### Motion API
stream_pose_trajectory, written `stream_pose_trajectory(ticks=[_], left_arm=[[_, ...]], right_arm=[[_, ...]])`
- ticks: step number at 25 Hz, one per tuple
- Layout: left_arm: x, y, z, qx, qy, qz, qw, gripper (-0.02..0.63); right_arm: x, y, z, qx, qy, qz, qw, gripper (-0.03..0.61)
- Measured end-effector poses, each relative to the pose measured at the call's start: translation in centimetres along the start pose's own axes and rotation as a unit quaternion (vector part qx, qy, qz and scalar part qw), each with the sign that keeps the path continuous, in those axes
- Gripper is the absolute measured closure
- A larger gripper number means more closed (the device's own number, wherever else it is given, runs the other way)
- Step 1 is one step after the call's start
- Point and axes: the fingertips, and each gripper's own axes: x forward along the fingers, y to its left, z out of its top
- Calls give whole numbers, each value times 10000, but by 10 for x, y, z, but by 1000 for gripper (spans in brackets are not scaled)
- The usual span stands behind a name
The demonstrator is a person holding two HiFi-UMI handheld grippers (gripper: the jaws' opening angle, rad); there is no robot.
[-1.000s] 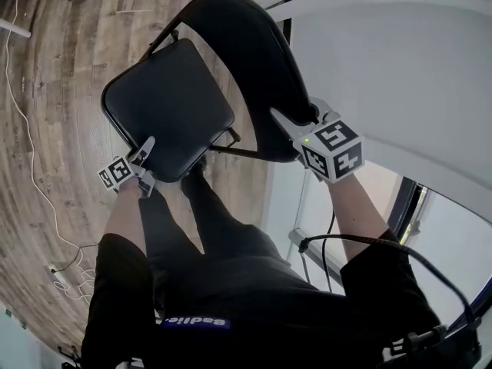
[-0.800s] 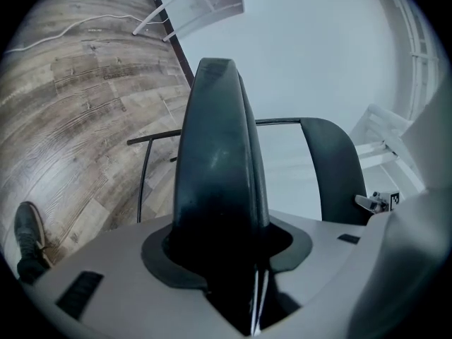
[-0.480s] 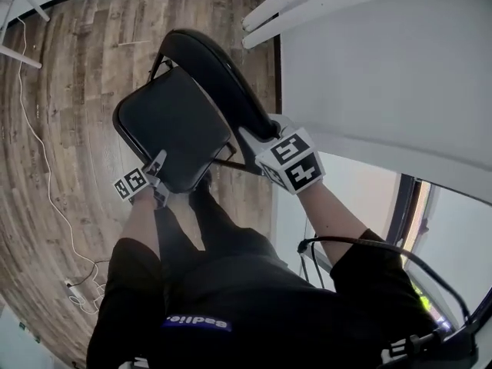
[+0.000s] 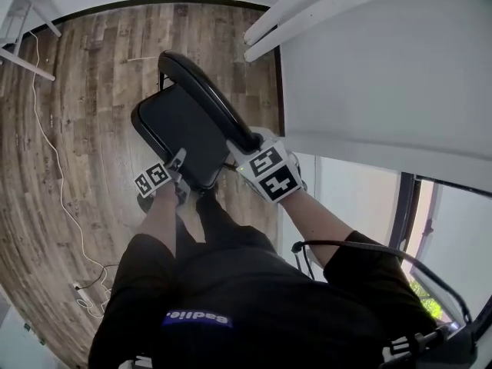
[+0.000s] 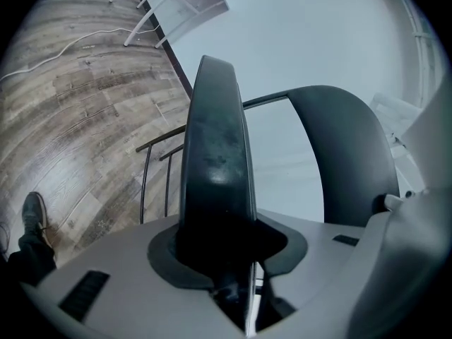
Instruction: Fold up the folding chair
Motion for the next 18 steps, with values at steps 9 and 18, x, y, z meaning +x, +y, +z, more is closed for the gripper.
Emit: stream_pose_trajectory(ticks=[9,18], left_arm=[[11,-45,-10,9,-32,36,10000,480],[36,-75,-14,-23,-66,592,9982,485]], right_arm=[[-11,42,2,127,-124,323,9993,495],[-14,65,2,-259,-67,199,9994,485]])
